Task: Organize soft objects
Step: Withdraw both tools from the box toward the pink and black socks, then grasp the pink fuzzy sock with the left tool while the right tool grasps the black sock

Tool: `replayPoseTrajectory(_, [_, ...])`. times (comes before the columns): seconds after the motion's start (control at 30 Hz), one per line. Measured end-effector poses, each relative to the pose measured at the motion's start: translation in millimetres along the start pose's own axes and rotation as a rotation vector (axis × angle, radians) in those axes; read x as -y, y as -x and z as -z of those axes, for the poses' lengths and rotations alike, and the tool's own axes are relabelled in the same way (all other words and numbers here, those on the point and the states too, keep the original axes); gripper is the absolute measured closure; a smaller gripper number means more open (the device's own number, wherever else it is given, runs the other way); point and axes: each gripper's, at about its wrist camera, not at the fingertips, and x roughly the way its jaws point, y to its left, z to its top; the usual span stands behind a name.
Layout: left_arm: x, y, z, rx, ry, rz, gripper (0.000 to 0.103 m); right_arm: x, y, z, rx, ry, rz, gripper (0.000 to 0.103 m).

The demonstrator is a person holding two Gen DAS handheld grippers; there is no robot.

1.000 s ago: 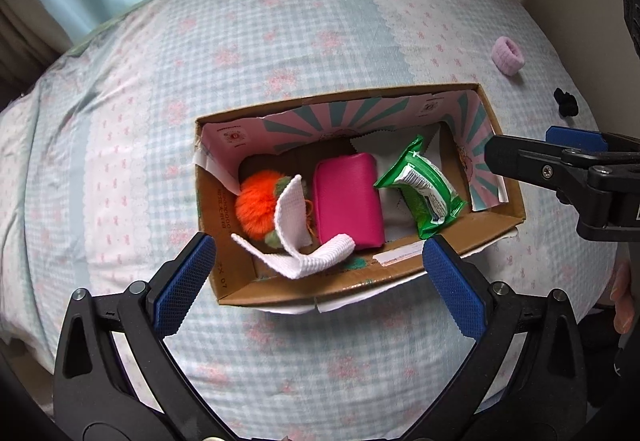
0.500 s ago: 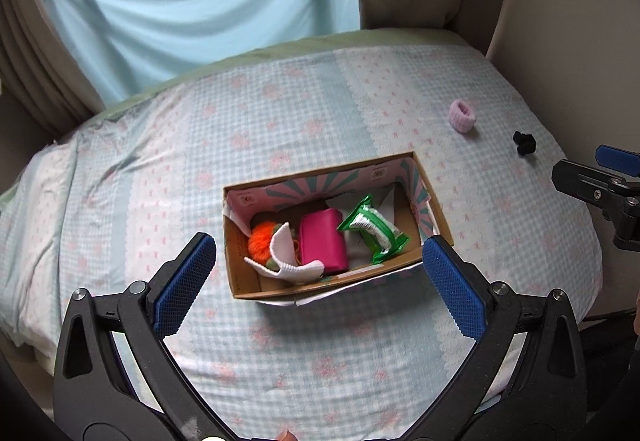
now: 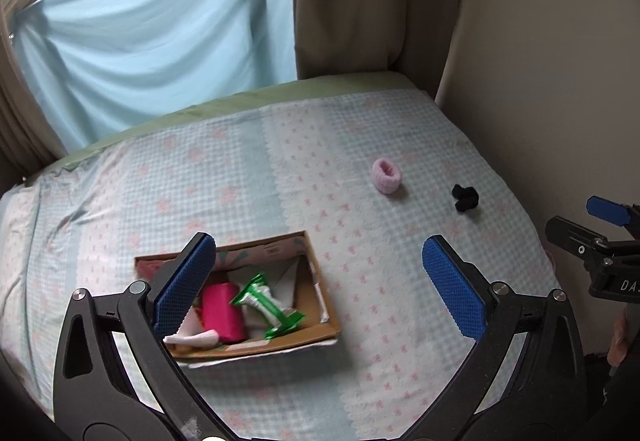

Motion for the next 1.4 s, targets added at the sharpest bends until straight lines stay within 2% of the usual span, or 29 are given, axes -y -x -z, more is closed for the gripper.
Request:
replayPoseTrajectory(0.17, [51, -73, -13, -0.002, 0.009, 0.019, 0.0, 65, -42, -9, 0.033, -0.009, 0.022, 0.0])
replayPoseTrajectory(0.4, [101, -179, -15, 0.015, 0.009, 0.028, 0.0, 135, -122, -10, 0.055, -0.067, 0.031, 0.0])
replayPoseTrajectory(0.67, [129, -305, 2, 0.017, -0.025, 0.002, 0.001, 167, -224, 4, 0.099, -0.076, 0.04, 0.002])
replayPoseTrajectory(0.77, [136, -345, 6, 0.018, -0.034, -0.019, 0.002, 168, -264, 9, 0.089, -0.066, 0.041, 0.007])
replayPoseTrajectory(0.83, [136, -366, 7, 0.018, -0.029, -0.023, 0.006, 169, -286, 10, 0.084, -0.071, 0.035, 0.01])
replayPoseTrajectory(0.9, [136, -384, 7, 0.018, -0.026, -0.031, 0.016, 169, -304, 10, 0.081, -0.074, 0.033, 0.014])
replayPoseTrajectory(0.97, [135, -399, 5, 0.013, -0.02, -0.032, 0.02, 170, -318, 10, 0.08, -0.075, 0.032, 0.02])
replayPoseTrajectory(1.03, [134, -409, 2, 0.01, -0.009, -0.015, 0.021, 170, -328, 9, 0.078, -0.072, 0.038, 0.029])
replayPoseTrajectory(1.13, [135, -419, -3, 0.009, -0.019, 0.009, 0.025, 170, -340, 6, 0.075, -0.069, 0.059, 0.037])
replayPoseTrajectory(1.2, [137, -422, -6, 0.011, -0.038, 0.012, 0.037, 171, -343, 4, 0.083, -0.075, 0.07, 0.043])
replayPoseTrajectory(1.27, [136, -425, -7, 0.009, -0.043, -0.001, 0.044, 172, -343, 2, 0.095, -0.085, 0.084, 0.052])
replayPoseTrajectory(1.33, [130, -426, -7, 0.003, -0.026, -0.011, 0.056, 173, -342, 2, 0.099, -0.092, 0.107, 0.067])
replayPoseTrajectory(1.4, [122, -427, -7, 0.005, 0.001, 0.005, 0.063, 177, -341, 3, 0.1, -0.111, 0.114, 0.069])
